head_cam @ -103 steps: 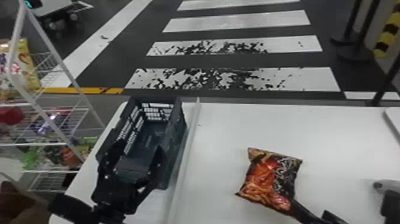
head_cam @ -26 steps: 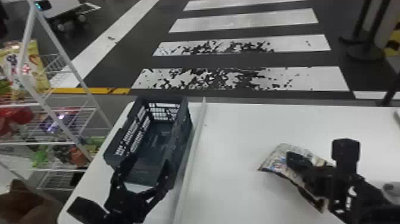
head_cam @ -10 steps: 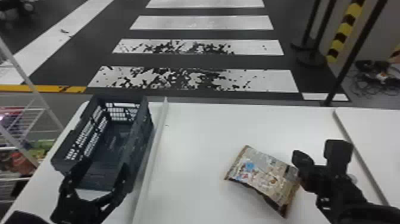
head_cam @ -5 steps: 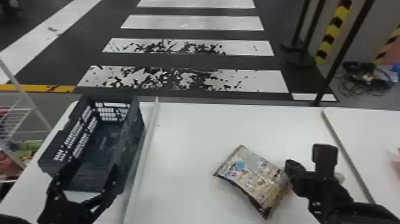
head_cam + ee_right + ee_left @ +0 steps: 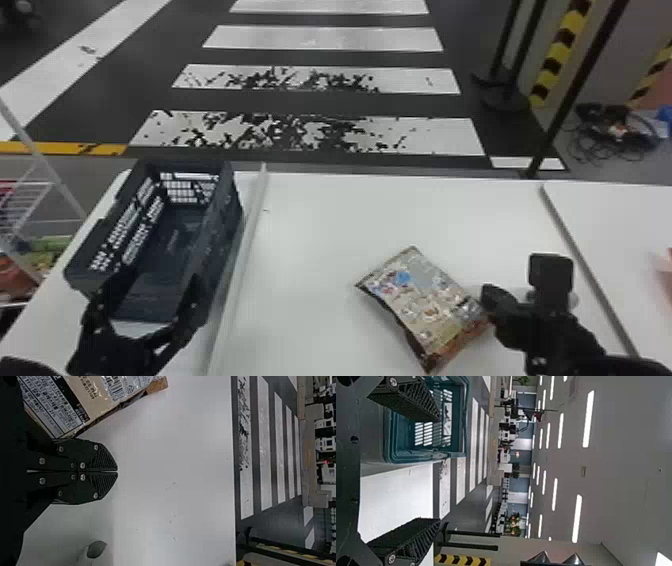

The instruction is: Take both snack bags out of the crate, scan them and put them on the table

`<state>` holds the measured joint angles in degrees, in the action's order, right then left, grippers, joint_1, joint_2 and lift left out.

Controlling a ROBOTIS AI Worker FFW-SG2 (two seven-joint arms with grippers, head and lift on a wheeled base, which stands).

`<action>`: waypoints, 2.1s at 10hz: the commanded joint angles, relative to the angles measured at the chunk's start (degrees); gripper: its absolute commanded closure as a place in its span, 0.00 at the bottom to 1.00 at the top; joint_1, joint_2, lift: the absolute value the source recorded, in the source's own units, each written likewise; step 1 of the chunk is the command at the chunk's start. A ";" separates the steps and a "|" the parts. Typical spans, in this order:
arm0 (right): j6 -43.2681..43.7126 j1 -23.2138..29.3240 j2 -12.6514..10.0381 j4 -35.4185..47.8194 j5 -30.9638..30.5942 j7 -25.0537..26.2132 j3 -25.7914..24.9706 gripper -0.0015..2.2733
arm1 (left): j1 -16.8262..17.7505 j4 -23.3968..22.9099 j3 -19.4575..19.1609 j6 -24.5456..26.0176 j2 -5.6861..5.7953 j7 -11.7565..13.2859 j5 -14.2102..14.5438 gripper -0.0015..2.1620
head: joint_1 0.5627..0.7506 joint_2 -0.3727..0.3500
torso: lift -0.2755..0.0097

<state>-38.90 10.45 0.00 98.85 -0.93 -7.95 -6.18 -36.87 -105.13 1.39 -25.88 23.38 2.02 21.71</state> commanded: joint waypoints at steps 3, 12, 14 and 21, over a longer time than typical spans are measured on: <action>-9.23 3.53 -0.05 6.61 1.63 -1.19 -0.23 0.99 | 0.04 0.10 0.19 0.00 0.00 0.00 0.00 0.05 | 0.70 0.57 | 0.64; -22.41 10.47 -0.05 19.27 6.90 -5.06 0.64 0.99 | 0.13 0.10 0.54 0.00 0.09 0.00 0.00 0.05 | 0.70 0.67 | 0.64; -23.82 11.70 -0.05 21.29 7.25 -5.06 0.73 0.99 | 0.13 0.10 0.72 0.00 0.09 0.00 -0.09 0.05 | 0.70 0.68 | 0.64; -21.53 13.20 -0.05 23.40 5.76 -3.74 0.91 0.97 | 0.30 0.36 1.25 0.00 -0.35 0.00 -0.44 0.05 | 0.70 0.71 | 0.64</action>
<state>-63.28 23.24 0.00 122.09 6.12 -12.14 -5.28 -36.56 -104.79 2.64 -25.88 23.05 2.02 21.27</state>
